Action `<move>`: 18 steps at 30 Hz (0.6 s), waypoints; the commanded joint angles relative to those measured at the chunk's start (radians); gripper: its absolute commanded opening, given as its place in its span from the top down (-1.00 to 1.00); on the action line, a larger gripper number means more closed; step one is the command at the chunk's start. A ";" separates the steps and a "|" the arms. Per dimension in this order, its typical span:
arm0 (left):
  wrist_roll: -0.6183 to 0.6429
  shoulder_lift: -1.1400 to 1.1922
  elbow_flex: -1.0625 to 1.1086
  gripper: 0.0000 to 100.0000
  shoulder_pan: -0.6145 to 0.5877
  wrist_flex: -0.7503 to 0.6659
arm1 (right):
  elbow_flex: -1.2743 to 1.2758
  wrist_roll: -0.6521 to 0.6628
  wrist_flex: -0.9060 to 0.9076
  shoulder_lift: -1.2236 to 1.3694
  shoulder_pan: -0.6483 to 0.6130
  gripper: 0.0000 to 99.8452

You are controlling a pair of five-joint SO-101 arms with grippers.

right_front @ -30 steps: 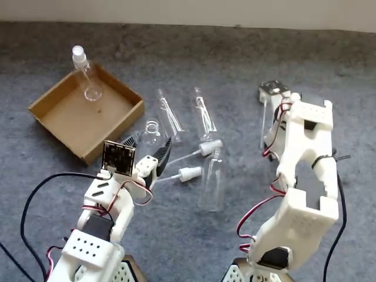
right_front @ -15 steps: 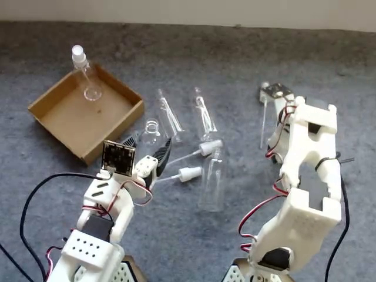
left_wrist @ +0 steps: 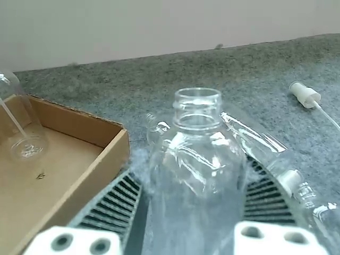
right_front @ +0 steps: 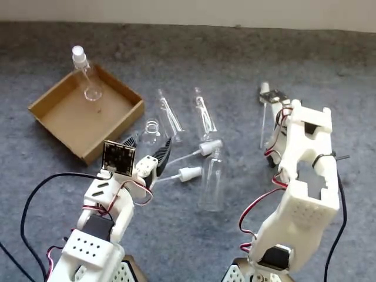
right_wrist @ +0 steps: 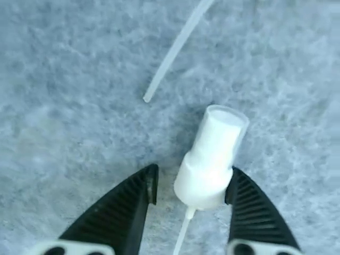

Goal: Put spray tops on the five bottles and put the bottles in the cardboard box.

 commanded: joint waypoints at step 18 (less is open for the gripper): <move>0.006 -0.018 0.004 0.87 0.045 -0.025 | 0.005 -0.103 0.031 -0.211 -0.002 0.76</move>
